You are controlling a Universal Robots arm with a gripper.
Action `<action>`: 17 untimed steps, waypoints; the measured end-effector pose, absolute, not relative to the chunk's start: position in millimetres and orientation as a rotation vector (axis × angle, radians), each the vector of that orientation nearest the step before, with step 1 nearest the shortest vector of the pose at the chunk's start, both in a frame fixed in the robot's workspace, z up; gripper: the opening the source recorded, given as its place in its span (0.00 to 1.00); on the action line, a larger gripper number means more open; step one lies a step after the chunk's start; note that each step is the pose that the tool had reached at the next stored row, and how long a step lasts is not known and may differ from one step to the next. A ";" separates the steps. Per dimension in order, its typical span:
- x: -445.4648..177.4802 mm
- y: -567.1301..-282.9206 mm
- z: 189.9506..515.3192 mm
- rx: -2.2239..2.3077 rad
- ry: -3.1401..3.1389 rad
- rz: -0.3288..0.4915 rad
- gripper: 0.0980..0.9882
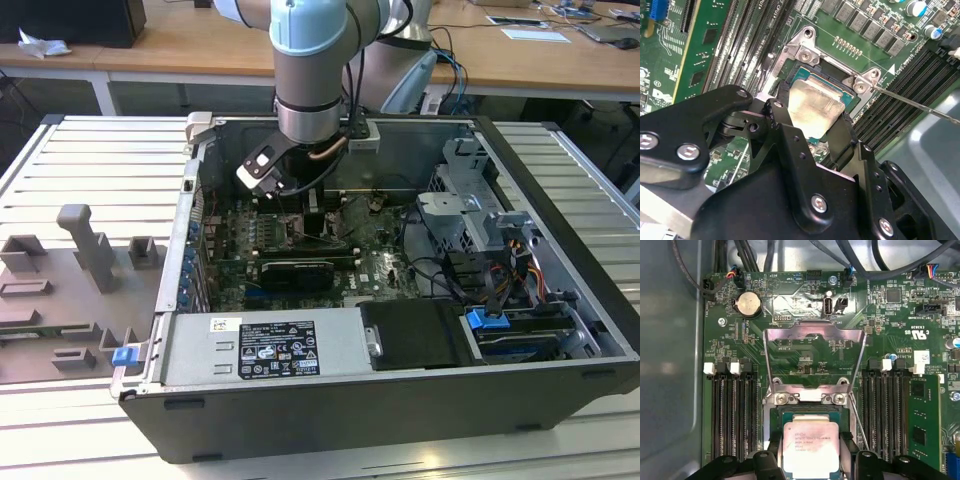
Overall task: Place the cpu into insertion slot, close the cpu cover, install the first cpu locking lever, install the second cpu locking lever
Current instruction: 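Place the cpu into insertion slot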
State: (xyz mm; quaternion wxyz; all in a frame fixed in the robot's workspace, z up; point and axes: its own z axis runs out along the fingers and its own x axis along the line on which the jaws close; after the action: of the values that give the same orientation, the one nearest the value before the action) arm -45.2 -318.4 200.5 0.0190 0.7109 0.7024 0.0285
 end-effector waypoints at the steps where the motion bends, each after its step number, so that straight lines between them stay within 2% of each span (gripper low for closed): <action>1: -45.1 -318.2 200.1 2.208 2.179 0.088 0.50; 17: -44.3 -317.6 197.7 2.213 2.175 0.088 0.51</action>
State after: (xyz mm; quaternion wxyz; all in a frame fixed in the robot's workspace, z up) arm -44.3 -317.6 197.7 0.0190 0.7128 0.7006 0.0284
